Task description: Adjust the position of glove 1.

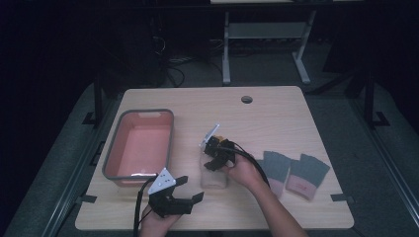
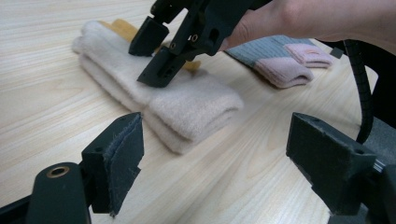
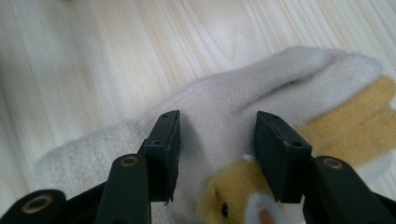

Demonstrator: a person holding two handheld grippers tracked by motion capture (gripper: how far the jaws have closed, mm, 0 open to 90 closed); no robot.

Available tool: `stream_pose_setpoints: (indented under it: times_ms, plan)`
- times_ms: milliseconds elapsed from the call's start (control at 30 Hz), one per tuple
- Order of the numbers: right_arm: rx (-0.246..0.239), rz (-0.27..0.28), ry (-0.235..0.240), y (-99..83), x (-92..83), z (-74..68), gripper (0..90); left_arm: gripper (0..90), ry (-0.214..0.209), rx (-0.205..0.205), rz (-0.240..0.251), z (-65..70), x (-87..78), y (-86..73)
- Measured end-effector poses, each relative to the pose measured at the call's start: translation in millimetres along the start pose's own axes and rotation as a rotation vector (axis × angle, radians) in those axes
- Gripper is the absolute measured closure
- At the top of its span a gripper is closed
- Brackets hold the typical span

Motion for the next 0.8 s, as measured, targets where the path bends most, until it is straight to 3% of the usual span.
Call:
stream_pose_setpoints:
  times_ms: [433, 500, 567, 700, 767, 800]
  plan:
    - [0.078, -0.005, -0.016, -33.6, -15.7, 9.6, 50.2, 19.5, -0.026, 0.006, -0.043, 3.2, 10.9, 0.7]
    - [0.096, -0.008, -0.006, -34.6, -16.1, 9.9, 44.5, 19.5, -0.047, -0.019, -0.038, 3.8, 13.0, 3.1]
    - [0.176, -0.027, 0.005, -34.7, -15.9, 8.9, 37.7, 19.6, -0.05, -0.039, -0.04, 4.6, 15.8, 7.4]
    - [0.178, -0.024, 0.014, -34.1, -16.9, 8.5, 34.5, 19.6, -0.057, -0.057, -0.057, 2.4, 19.6, 15.0]
    - [0.195, 0.009, 0.006, -33.9, -22.2, 10.6, 34.9, 20.5, -0.055, -0.052, -0.071, 0.3, 22.5, 18.7]
    - [0.232, 0.049, -0.002, -34.7, -28.7, 12.0, 34.9, 22.0, -0.057, -0.054, -0.07, -0.5, 24.0, 19.9]
Point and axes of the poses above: each handheld gripper's, and its own axes: x roughly forward along the jaws, y roughly out of its top, z roughly to its right, the point moved 1 cm from there along x, roughly forward along the jaws, and after that the axes turned 11 degrees about -y, right-handed, at the moved point
